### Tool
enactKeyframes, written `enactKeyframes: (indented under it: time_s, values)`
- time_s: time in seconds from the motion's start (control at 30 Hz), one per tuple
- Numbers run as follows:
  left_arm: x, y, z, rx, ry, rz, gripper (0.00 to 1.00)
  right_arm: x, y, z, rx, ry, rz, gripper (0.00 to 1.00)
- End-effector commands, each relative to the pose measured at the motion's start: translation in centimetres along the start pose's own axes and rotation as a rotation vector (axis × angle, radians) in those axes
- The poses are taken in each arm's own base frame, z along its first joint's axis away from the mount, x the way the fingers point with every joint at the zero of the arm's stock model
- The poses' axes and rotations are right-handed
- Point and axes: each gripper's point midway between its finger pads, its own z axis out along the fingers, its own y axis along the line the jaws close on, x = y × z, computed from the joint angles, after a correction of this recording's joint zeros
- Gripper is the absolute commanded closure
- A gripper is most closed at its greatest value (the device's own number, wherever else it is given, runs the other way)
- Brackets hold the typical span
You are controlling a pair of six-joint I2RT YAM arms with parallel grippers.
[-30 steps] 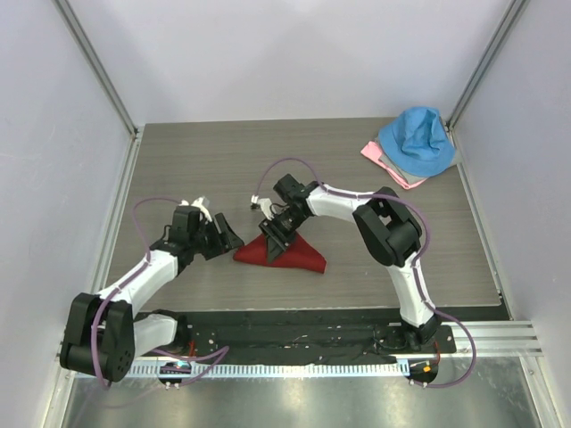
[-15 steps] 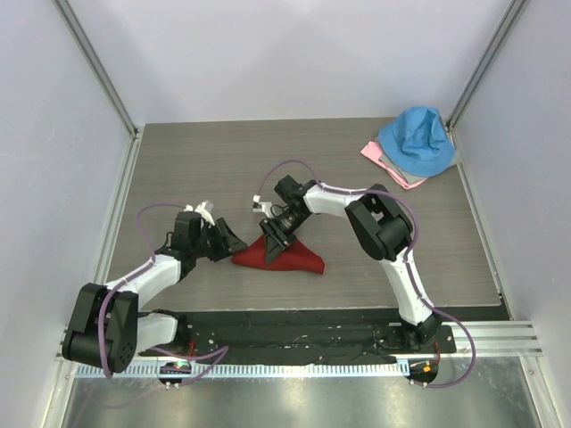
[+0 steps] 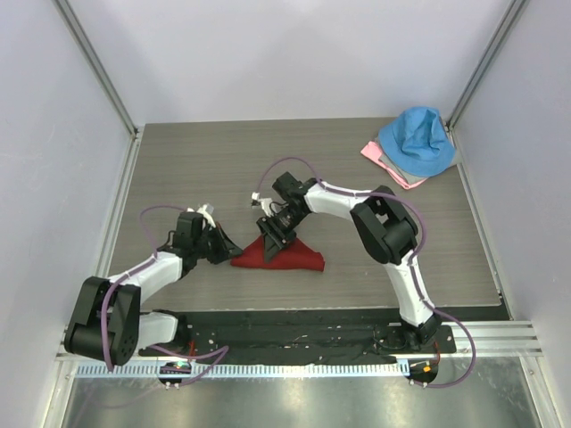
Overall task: Fold the napkin, place the utensils inside, and roll it up
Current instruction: Roll the napkin with the utensil
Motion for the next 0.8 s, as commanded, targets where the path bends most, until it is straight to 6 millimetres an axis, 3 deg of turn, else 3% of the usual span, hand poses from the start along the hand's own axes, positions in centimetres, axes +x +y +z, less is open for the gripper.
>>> enactKeyframes:
  time_s: [0.0, 0.1, 0.13, 0.2, 0.3, 0.37, 0.4, 0.57, 0.77]
  values:
    - [-0.4, 0.6, 0.0, -0.062, 0.025, 0.018, 1.00, -4.3, 0.5, -4.4, 0.228, -0.210, -0.192, 0.41]
    - [-0.5, 0.7, 0.2, -0.082, 0.045, 0.007, 1.00, -5.5, 2.5, -6.2, 0.314, -0.319, -0.334, 0.36]
    - [-0.5, 0.8, 0.4, -0.092, 0.054, 0.000, 1.00, -5.0, 2.8, -7.0, 0.373, -0.351, -0.372, 0.34]
    - [-0.3, 1.0, 0.5, -0.104, 0.069, -0.014, 1.00, -5.5, 3.8, -6.9, 0.443, -0.402, -0.499, 0.30]
    - [-0.3, 1.2, 0.7, -0.128, 0.089, -0.025, 1.00, -4.8, 4.3, -7.0, 0.645, -0.436, -0.630, 0.27]
    - [-0.5, 1.4, 0.8, -0.141, 0.094, -0.028, 1.00, -3.8, 3.2, -7.4, 0.797, -0.416, -0.704, 0.26]
    - [-0.5, 1.4, 0.8, -0.143, 0.097, -0.030, 1.00, -3.6, 3.9, -6.6, 0.810, -0.412, -0.747, 0.26]
    - [-0.5, 1.4, 1.2, -0.148, 0.117, -0.031, 1.00, -2.3, 2.6, -5.3, 0.896, -0.331, -0.816, 0.25]
    - [-0.6, 1.3, 1.3, -0.145, 0.126, -0.032, 1.00, -1.8, 2.1, -3.7, 0.882, -0.284, -0.853, 0.25]
